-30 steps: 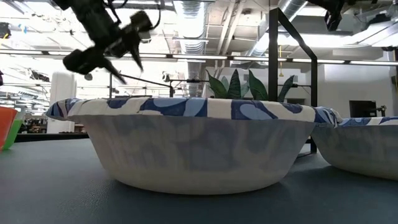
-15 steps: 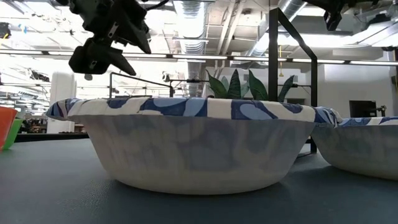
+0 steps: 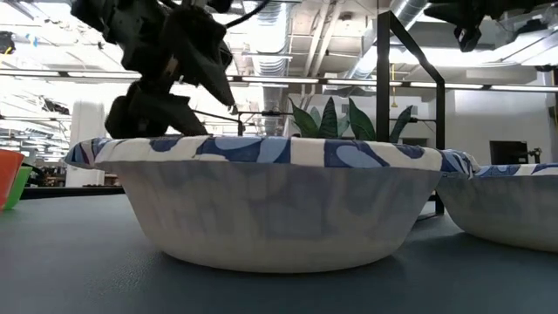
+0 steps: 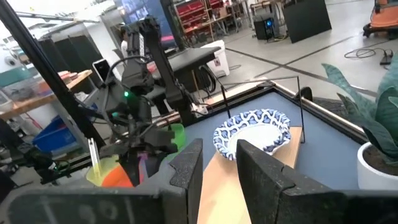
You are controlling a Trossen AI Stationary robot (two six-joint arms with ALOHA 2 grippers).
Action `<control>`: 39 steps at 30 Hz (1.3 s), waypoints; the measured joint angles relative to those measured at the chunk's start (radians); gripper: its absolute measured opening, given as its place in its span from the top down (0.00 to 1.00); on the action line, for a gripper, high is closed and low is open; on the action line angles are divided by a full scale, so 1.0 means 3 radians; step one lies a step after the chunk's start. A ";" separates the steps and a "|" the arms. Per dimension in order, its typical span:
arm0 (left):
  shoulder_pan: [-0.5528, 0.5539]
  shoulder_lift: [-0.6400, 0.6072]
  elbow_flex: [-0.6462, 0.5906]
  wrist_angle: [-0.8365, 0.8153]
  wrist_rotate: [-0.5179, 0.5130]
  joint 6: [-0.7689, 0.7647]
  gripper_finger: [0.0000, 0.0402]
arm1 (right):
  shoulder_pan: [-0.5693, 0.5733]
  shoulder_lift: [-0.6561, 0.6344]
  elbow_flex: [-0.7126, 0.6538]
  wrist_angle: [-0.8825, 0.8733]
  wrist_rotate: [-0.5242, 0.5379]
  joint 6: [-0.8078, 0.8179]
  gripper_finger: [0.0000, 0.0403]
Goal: Place and stack bowls onto a shelf
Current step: Stack the left blue bowl on top of the blue bowl on the shelf
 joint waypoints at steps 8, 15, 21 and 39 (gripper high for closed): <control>-0.0046 0.0463 0.0294 -0.0036 0.0029 0.0263 0.54 | 0.0020 -0.0001 0.0000 -0.0087 0.0000 0.0035 0.69; -0.0098 0.0633 0.0337 -0.0096 0.0047 0.0184 0.55 | 0.0041 0.0000 0.0000 -0.0099 0.0000 0.0038 0.69; -0.0095 0.0565 0.0338 -0.0134 0.0082 0.0035 0.55 | 0.0040 0.0000 0.0000 -0.0128 0.0000 0.0058 0.70; -0.0180 0.0467 0.0341 -0.0301 -0.0139 0.0116 0.55 | 0.0038 0.0000 0.0000 -0.0155 0.0000 0.0062 0.69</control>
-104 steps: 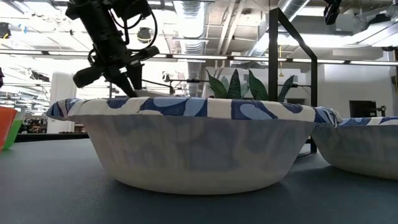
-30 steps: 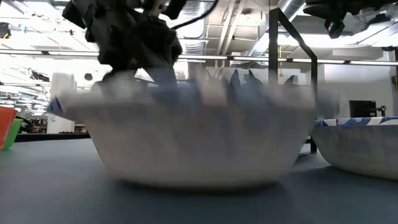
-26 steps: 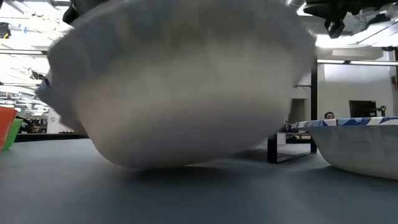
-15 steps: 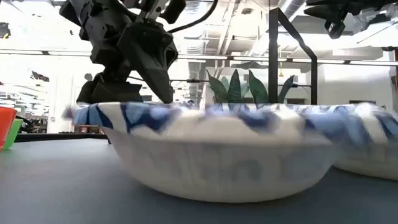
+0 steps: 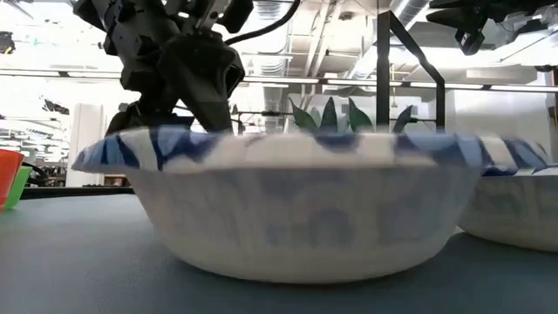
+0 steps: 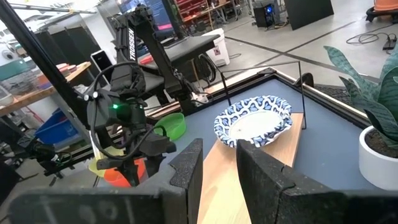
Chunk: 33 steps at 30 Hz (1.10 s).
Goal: Place and stack bowls onto a shelf
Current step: Stack the left blue bowl on top of the blue bowl on the shelf
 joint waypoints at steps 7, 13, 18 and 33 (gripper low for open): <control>-0.0005 0.0000 0.0000 -0.0055 -0.0059 0.0159 0.55 | -0.0002 -0.0001 0.0000 -0.0001 0.0003 0.0000 0.69; -0.0004 0.0000 0.0000 -0.0071 -0.0059 0.0221 0.55 | -0.0001 0.0000 0.0000 -0.0004 0.0005 0.0000 0.69; -0.0005 0.0000 0.0000 -0.0069 -0.0060 0.0218 0.55 | -0.0003 0.0000 0.0000 -0.0007 0.0008 -0.0001 0.69; -0.0042 0.0185 -0.0004 0.0284 0.0023 0.0051 0.55 | -0.0001 0.0000 0.0000 -0.0009 0.0010 -0.0001 0.69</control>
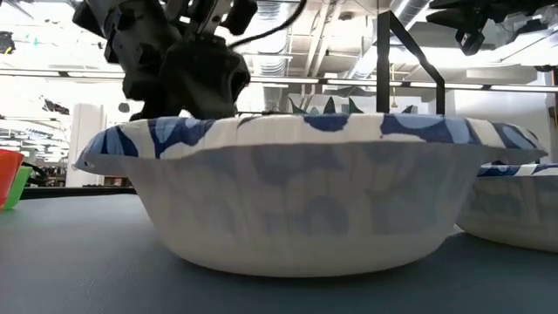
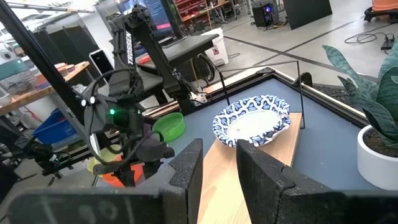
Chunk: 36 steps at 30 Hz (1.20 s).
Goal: Place and stack bowls onto a shelf
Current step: Stack the left blue bowl on top of the blue bowl on the shelf
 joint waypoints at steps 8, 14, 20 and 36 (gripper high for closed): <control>0.0032 0.0057 -0.0001 0.0112 0.0167 -0.0035 0.59 | 0.0000 -0.0001 0.0000 0.0026 0.0001 0.0027 0.69; 0.0019 0.0073 0.0001 0.0156 0.0161 0.0106 0.89 | 0.0000 0.0000 0.0000 0.0023 0.0001 0.0064 0.69; 0.0053 0.0071 0.0001 0.0134 0.0171 0.0134 0.99 | 0.0000 0.0000 0.0000 0.0024 0.0001 0.0062 0.69; 0.0034 -0.0846 0.0001 -0.0770 0.0069 -0.0878 1.00 | 0.0000 0.0000 0.0000 0.0023 0.0001 0.0051 0.69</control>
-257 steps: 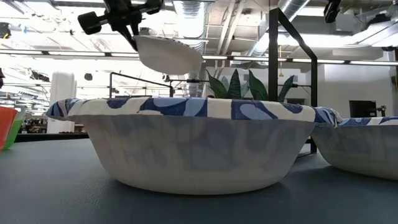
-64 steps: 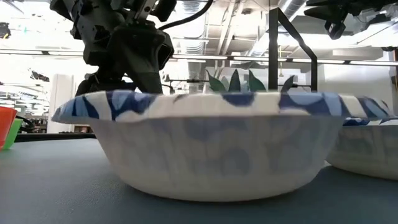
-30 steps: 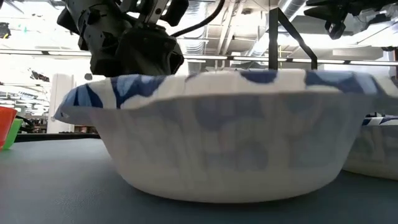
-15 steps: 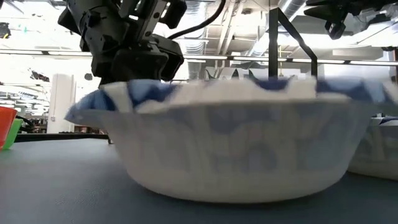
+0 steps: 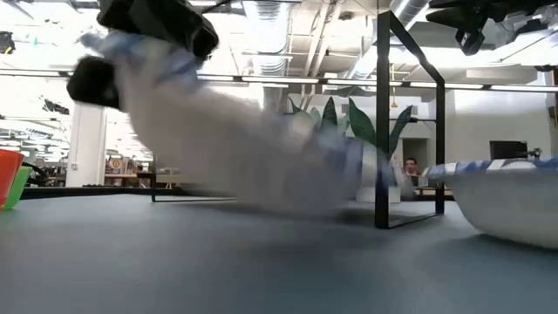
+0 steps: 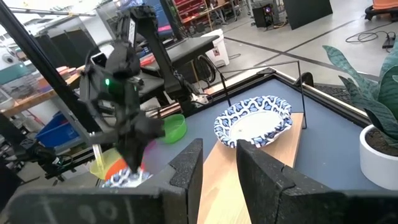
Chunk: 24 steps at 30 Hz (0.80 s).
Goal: Place and stack bowls onto a shelf
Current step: Stack the left blue bowl on top of the blue bowl on the shelf
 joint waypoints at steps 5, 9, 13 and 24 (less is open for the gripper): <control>-0.0012 -0.0480 0.0000 -0.0519 -0.0566 -0.0538 1.00 | 0.0000 0.0001 0.0000 -0.0004 0.0000 0.0000 0.70; -0.0009 -0.0832 -0.0001 -0.0721 -0.1249 -0.1071 1.00 | 0.0000 0.0001 0.0000 -0.0003 0.0000 0.0001 0.70; 0.0001 -0.1059 0.0000 -0.0724 -0.1925 -0.1372 1.00 | -0.0001 0.0001 0.0000 -0.0004 0.0000 0.0001 0.70; 0.0513 -0.0981 0.0000 -0.0831 -0.2250 -0.1878 1.00 | 0.0000 0.0001 0.0000 -0.0002 0.0000 0.0002 0.70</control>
